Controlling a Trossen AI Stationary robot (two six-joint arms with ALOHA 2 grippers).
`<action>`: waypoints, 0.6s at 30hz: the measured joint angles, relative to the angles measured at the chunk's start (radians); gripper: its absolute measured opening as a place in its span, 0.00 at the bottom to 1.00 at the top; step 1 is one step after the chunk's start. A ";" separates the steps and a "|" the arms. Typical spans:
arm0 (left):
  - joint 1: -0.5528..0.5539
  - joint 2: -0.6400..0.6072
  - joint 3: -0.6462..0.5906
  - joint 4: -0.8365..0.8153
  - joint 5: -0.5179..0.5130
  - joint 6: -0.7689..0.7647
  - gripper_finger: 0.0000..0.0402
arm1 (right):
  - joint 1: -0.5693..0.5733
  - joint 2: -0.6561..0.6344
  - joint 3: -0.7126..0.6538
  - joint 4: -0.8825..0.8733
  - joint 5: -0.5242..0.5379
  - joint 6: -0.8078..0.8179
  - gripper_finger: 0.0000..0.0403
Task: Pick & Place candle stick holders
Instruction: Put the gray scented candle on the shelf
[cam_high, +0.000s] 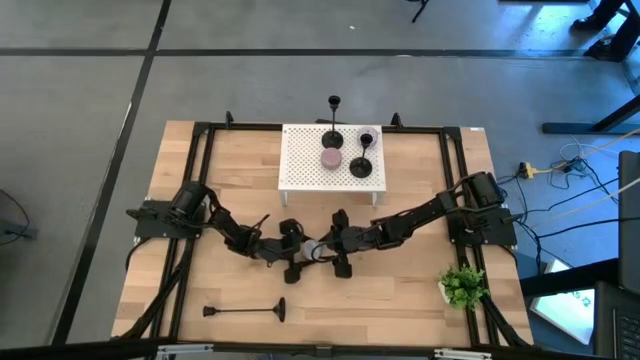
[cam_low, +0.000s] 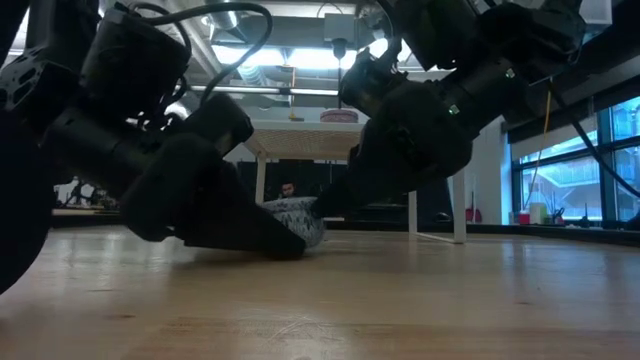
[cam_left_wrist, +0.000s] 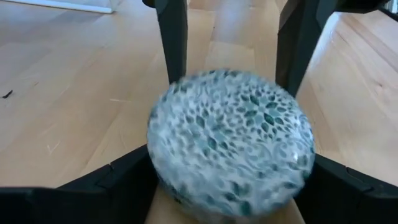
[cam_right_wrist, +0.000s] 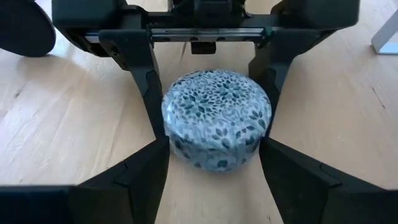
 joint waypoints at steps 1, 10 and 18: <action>0.000 0.000 0.004 -0.004 0.001 0.000 0.81 | 0.000 0.000 0.000 0.000 -0.001 0.000 0.62; 0.002 0.000 0.054 -0.096 0.003 0.010 0.85 | 0.000 0.000 0.000 0.008 -0.003 0.000 0.62; 0.005 -0.002 0.054 -0.115 0.007 -0.002 0.84 | 0.000 0.000 0.000 0.008 -0.009 0.000 0.62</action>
